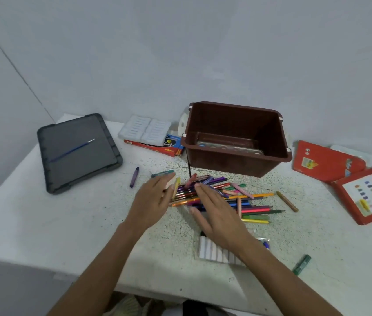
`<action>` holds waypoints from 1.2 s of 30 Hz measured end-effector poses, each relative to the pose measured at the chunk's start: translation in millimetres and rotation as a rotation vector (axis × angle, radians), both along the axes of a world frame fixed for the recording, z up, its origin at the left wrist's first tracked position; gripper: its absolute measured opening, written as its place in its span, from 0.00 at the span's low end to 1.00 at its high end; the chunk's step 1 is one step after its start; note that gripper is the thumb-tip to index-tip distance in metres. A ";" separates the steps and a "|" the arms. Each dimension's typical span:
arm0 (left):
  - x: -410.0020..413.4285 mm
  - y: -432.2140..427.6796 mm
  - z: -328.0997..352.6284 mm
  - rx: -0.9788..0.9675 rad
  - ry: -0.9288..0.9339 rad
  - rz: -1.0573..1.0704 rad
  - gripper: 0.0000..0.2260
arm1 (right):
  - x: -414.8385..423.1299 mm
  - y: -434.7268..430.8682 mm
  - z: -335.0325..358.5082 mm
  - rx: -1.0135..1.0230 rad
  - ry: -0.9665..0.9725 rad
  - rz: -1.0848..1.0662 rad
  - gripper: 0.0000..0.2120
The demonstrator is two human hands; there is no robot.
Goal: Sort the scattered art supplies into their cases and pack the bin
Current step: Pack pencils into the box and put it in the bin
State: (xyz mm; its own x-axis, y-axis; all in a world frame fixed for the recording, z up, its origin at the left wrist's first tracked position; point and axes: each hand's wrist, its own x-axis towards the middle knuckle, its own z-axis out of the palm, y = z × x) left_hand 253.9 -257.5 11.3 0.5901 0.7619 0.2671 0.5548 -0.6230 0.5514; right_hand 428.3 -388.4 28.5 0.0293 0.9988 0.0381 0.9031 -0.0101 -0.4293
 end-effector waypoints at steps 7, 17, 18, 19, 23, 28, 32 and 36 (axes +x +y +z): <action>-18.2 86.5 7.2 -0.107 -0.077 0.214 0.15 | -23.8 83.2 17.4 -0.027 0.202 -0.077 0.28; -16.5 158.0 18.7 -0.458 -0.123 0.377 0.19 | -44.5 173.7 11.1 -0.130 0.430 -0.316 0.22; -15.8 161.3 17.6 -0.465 -0.153 0.397 0.20 | -45.0 177.4 11.5 -0.148 0.439 -0.347 0.22; -14.9 164.1 17.2 -0.481 -0.188 0.420 0.20 | -44.2 181.5 9.8 -0.157 0.449 -0.358 0.24; -12.6 176.6 15.0 -0.553 -0.273 0.462 0.24 | -42.4 194.3 7.5 -0.201 0.492 -0.396 0.29; -9.6 181.6 15.0 -0.626 -0.240 0.439 0.24 | -47.4 201.5 7.5 -0.218 0.513 -0.448 0.25; -10.7 175.5 19.7 -0.600 -0.214 0.422 0.26 | -52.0 201.2 4.9 -0.193 0.527 -0.452 0.26; -17.4 164.5 26.5 -0.505 -0.129 0.395 0.25 | -55.2 194.0 4.0 -0.170 0.511 -0.449 0.29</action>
State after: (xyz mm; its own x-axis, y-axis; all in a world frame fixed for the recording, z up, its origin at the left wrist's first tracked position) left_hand 236.5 -93.0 37.7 0.2275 0.9650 -0.1304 0.5983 -0.0329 0.8006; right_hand 373.1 -194.4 32.5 0.4134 0.8767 -0.2460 0.4809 -0.4396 -0.7586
